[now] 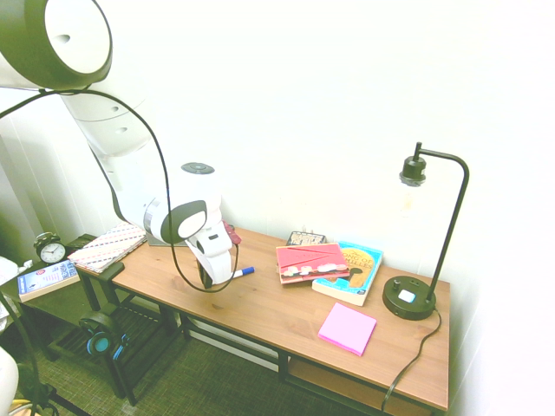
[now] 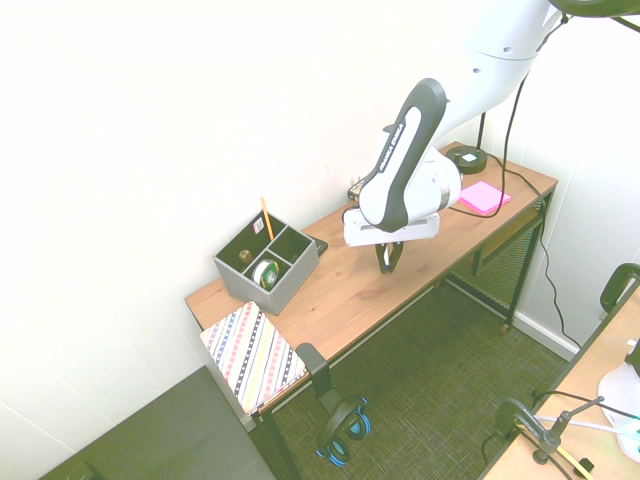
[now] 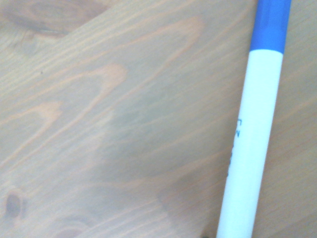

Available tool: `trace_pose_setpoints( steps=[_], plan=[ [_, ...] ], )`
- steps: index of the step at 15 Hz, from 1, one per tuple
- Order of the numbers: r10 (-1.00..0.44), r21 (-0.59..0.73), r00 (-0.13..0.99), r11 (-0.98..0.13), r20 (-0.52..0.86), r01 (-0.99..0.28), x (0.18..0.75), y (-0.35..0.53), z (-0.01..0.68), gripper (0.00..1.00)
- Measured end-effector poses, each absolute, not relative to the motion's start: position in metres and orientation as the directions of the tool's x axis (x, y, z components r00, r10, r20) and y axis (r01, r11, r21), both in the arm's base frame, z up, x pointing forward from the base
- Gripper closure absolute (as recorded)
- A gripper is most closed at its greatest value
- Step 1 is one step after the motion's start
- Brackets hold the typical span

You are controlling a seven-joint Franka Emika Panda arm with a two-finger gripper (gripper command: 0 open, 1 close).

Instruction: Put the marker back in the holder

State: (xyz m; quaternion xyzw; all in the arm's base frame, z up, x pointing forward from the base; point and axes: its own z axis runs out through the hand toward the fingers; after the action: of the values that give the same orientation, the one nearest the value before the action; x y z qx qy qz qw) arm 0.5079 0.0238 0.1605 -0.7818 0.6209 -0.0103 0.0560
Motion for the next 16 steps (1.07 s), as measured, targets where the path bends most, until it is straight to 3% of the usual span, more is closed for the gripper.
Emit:
trace_pose_setpoints(
  steps=[5,8,12,16],
  plan=[
    [-0.948,-0.198,0.304,-0.282,-0.095,-0.939,0.536,0.071,0.268,1.00],
    [-0.905,-0.284,0.334,-0.258,-0.265,-0.924,0.552,0.126,0.320,1.00],
    [-0.819,-0.332,0.329,-0.182,-0.470,-0.926,0.571,0.135,0.314,1.00],
    [-0.769,-0.336,0.316,-0.140,-0.556,-0.932,0.568,0.139,0.302,1.00]
  ],
)
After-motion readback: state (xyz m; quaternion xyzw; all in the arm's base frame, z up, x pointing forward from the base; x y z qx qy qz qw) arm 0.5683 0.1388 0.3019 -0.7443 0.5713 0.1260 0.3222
